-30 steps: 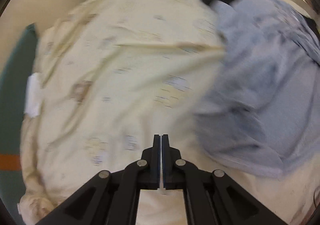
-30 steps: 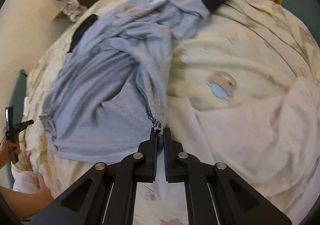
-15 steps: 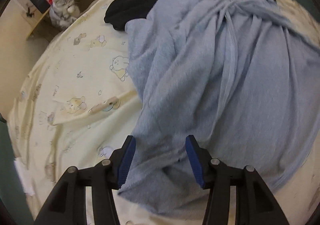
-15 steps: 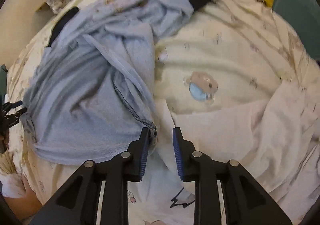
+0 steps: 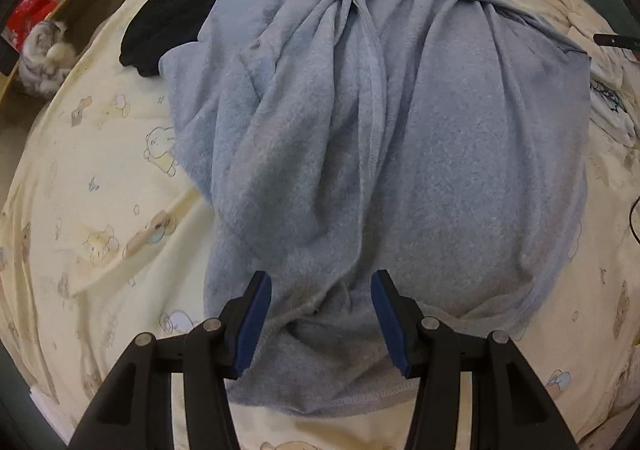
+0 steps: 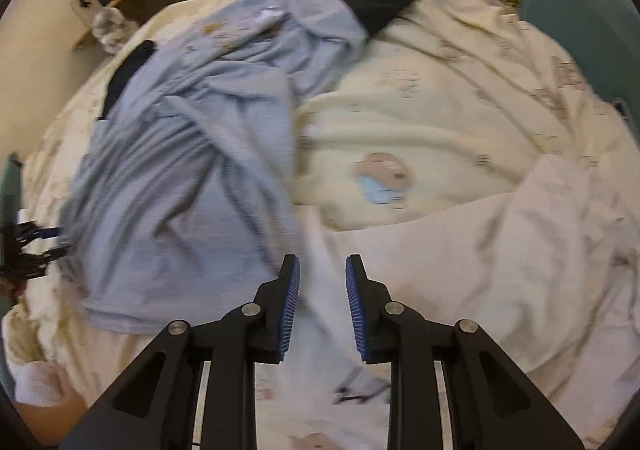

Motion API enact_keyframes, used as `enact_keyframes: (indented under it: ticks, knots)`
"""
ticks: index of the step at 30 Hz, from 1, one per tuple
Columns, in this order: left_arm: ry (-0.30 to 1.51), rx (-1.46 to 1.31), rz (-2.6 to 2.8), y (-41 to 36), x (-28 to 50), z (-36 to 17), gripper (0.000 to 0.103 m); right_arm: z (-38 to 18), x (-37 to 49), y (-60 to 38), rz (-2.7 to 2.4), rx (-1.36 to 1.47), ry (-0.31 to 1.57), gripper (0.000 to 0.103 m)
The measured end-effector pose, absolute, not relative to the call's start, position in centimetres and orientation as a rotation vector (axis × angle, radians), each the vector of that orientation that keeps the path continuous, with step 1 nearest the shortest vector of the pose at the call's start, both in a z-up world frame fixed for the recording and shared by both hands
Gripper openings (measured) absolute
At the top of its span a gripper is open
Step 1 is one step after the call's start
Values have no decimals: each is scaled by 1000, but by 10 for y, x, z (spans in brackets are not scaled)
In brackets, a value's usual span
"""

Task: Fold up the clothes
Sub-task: 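Grasp the grey shirt hem with the left gripper while the right gripper holds its hem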

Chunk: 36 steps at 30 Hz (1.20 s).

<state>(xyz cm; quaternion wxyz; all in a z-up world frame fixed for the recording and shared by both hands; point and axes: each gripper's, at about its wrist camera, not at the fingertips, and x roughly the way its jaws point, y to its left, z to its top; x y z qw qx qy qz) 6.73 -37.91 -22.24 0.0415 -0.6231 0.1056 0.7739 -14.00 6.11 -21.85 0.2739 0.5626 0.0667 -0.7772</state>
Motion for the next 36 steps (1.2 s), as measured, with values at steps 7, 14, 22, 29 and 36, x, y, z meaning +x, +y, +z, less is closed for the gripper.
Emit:
enact_keyframes:
  ticks: [7,14,22,29,36]
  knots:
    - [321,-1959,2239,-370,58,-241,35,-215,-123,47,-1982,1491,95,27]
    - [307,-2011,2193,-363,59,-246,56,-204,-111,38,-2016,1384,158,103]
    - [361,-2016,2253,-355,56,-242,34,-212,-122,32,-2076,1418,281,103]
    - [388,-2048,2303,-348,56,-240,3,-238,-140,17,-1972,1403,505,98]
    - [352,-1961,2401,-343,65,-190,3,-258,-170,-16,-1863,1395,595,62]
